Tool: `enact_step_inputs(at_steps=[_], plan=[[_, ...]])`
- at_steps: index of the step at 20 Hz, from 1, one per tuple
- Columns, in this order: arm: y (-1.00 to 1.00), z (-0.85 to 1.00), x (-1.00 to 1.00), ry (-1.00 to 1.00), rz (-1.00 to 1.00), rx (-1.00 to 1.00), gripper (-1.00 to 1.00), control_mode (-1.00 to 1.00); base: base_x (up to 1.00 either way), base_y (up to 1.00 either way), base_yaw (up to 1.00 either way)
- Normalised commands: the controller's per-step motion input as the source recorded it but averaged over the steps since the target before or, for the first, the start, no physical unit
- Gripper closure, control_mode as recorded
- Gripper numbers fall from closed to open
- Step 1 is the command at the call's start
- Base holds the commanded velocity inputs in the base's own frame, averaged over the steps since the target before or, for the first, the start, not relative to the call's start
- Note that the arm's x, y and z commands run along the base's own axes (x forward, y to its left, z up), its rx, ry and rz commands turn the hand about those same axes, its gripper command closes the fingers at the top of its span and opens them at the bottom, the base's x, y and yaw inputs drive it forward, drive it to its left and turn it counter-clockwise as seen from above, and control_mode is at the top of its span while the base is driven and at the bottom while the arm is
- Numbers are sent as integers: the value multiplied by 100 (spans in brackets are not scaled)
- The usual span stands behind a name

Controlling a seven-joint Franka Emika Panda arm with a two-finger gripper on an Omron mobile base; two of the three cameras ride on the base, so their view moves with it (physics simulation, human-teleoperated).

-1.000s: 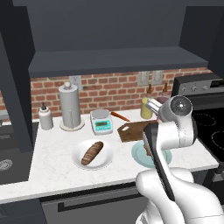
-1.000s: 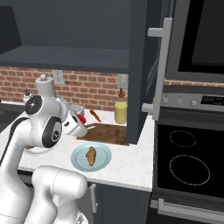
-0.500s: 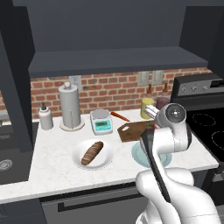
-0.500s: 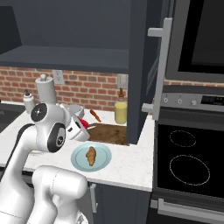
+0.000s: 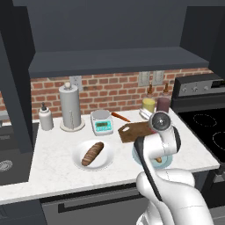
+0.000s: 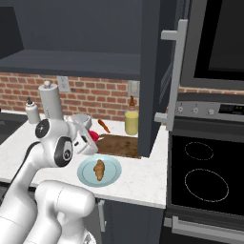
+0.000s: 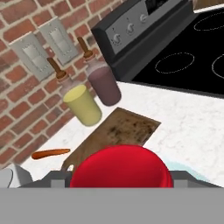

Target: From the different types of pastries on the counter, select a croissant and place it on the cutting board. Then retrieve a jar of jam from the cabinet and place it alongside the croissant on the cutting board.

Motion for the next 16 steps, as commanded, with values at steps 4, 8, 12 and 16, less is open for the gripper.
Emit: enact_step_inputs(at_steps=[4,8,12,16], plan=[[0,0,1,-9,-3,1,100,-100,0,0,0],[0,-2,0,0,0,1,100,-100,0,0,0],[0,-41,4,11,0,0,100,-100,0,0,0],[0,-34,2,6,0,1,100,-100,0,0,0]])
